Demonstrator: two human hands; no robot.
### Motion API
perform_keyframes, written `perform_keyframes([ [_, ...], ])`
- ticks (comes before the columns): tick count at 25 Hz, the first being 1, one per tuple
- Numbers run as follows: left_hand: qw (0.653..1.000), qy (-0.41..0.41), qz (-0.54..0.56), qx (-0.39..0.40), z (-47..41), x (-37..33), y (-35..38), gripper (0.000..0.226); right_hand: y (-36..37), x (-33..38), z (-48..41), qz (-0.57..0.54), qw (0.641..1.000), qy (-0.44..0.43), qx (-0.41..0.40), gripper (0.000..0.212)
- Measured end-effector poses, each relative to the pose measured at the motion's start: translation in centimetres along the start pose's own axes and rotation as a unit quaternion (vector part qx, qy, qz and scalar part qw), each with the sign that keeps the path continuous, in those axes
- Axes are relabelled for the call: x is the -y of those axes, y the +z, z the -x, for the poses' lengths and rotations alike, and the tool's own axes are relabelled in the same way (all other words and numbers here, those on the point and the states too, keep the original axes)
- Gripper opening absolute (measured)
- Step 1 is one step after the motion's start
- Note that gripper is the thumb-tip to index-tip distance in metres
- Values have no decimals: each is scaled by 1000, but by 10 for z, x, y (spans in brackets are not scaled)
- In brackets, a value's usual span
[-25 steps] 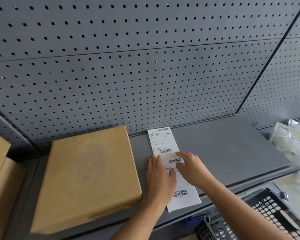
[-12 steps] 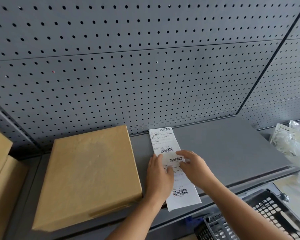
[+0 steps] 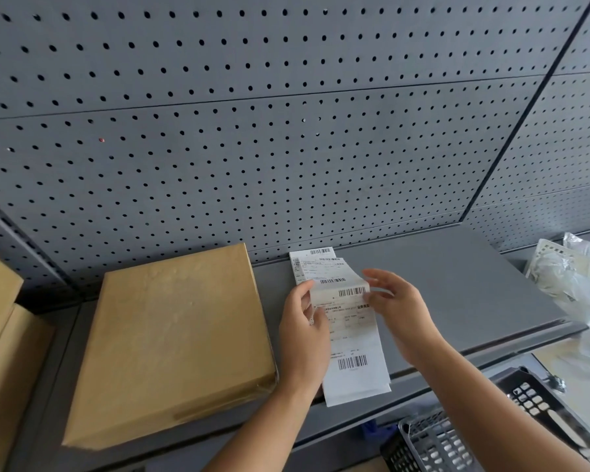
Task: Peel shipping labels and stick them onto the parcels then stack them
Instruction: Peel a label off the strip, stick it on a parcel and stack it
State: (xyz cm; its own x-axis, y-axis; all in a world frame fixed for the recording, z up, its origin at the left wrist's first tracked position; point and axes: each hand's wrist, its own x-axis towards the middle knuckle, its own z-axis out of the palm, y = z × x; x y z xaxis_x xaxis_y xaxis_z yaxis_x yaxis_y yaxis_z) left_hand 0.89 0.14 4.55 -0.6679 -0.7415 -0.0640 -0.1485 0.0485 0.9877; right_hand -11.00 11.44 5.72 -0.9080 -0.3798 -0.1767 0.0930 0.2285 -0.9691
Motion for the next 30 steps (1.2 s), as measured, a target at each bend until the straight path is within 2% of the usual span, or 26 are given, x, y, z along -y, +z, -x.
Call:
perform_keyframes([
  [2,998,-12,56,-15,-1,-11,-2,35,-3,4,1,-11,1000,-2,-6,33],
  [8,975,-121,185,-35,-13,-28,-6,24,-10,22,8,28,998,-52,-7,25],
  [13,976,-135,171,7,-18,-39,-13,28,-13,37,16,45,994,-101,22,26],
  [17,972,-163,158,58,-22,-49,-14,11,-13,38,16,108,980,-160,38,23],
  [19,971,-168,158,61,-22,-52,-16,12,-14,36,14,208,952,-224,18,23],
  [22,968,-177,167,60,-24,-55,-19,12,-11,33,14,365,863,-348,-34,25],
  [24,968,-180,166,63,-25,-56,-19,11,-6,34,15,400,822,-405,-24,25],
  [26,967,-180,163,72,-26,-56,-19,16,2,35,17,408,803,-435,7,26],
  [30,962,-199,168,83,-26,-57,-21,21,8,33,17,410,792,-452,20,24],
])
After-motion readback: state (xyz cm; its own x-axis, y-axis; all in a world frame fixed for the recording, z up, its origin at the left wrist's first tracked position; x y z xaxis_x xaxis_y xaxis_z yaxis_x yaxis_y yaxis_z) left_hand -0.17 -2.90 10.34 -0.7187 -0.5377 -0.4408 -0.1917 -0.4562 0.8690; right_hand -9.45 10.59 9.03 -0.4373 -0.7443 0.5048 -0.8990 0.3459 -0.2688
